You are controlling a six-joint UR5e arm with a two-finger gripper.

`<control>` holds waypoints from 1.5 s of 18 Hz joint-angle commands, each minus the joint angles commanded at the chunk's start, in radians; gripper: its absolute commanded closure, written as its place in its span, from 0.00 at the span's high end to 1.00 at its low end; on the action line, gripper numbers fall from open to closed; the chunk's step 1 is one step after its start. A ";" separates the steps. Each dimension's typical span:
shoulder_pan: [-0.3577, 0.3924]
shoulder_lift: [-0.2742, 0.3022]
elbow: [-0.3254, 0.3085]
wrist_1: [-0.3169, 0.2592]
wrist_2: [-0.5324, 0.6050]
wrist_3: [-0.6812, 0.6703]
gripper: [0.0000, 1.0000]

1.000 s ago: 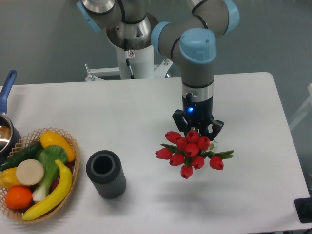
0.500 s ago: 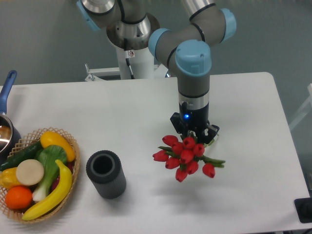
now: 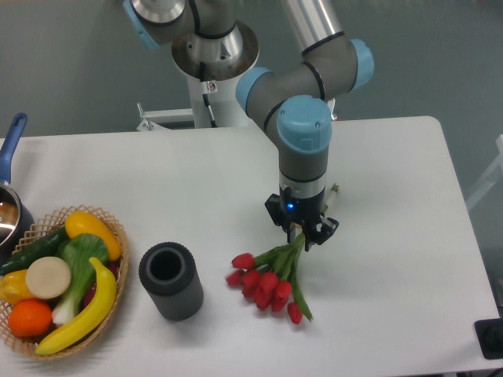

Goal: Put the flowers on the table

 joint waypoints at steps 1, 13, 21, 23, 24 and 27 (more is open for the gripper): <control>0.000 0.003 0.002 -0.002 -0.002 -0.005 0.47; 0.113 0.110 0.018 -0.009 -0.072 0.127 1.00; 0.201 0.161 0.012 -0.087 -0.067 0.417 1.00; 0.203 0.161 0.012 -0.087 -0.067 0.419 1.00; 0.201 0.160 0.011 -0.087 -0.067 0.420 1.00; 0.198 0.160 0.008 -0.087 -0.067 0.419 1.00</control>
